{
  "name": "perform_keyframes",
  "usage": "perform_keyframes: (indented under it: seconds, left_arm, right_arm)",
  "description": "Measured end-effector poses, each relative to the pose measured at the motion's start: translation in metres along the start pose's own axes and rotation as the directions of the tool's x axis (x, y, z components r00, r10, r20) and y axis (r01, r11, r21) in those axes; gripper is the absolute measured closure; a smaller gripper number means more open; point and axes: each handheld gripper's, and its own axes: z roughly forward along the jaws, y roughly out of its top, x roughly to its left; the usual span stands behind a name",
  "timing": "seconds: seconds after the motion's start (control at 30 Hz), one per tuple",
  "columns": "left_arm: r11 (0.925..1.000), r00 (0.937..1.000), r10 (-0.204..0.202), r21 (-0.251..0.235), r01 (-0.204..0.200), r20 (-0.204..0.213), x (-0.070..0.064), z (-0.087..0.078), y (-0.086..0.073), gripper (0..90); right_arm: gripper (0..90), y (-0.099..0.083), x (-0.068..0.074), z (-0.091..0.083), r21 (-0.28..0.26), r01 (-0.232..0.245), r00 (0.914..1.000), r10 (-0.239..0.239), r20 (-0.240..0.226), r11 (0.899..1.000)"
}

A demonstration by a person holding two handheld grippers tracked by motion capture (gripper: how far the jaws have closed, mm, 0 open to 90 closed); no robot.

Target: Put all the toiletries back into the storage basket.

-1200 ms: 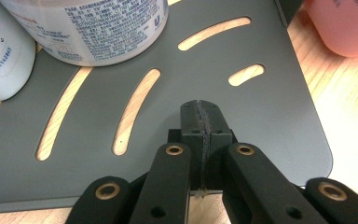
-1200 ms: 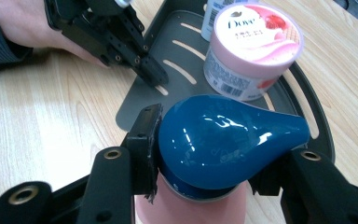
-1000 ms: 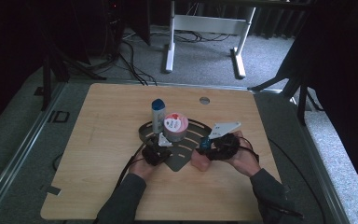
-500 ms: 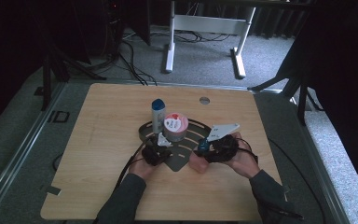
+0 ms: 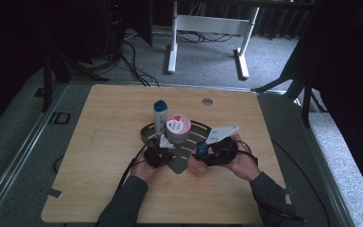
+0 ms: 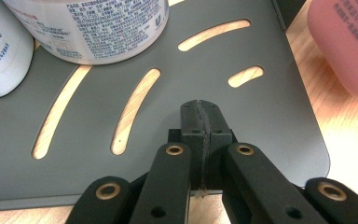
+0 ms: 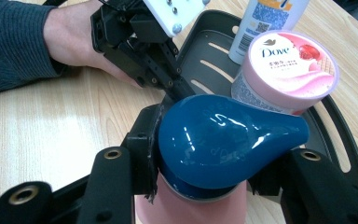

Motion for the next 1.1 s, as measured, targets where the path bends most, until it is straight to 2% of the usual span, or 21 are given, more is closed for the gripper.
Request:
perform_keyframes:
  seconds: [0.4, 1.1]
  left_arm:
    - [1.0000, 1.0000, -0.002, -0.003, 0.002, -0.001, 0.000, 0.000, 0.000, 90.0]
    - [1.0000, 1.0000, -0.005, -0.006, 0.005, 0.004, 0.000, 0.000, -0.001, 90.0]
  right_arm:
    - [53.0, 0.012, 0.003, -0.001, -0.024, 0.015, 0.9999, -0.015, -0.005, 1.000]
    - [53.0, 0.028, -0.016, -0.004, -0.061, -0.015, 0.9995, 0.017, 0.028, 0.998]
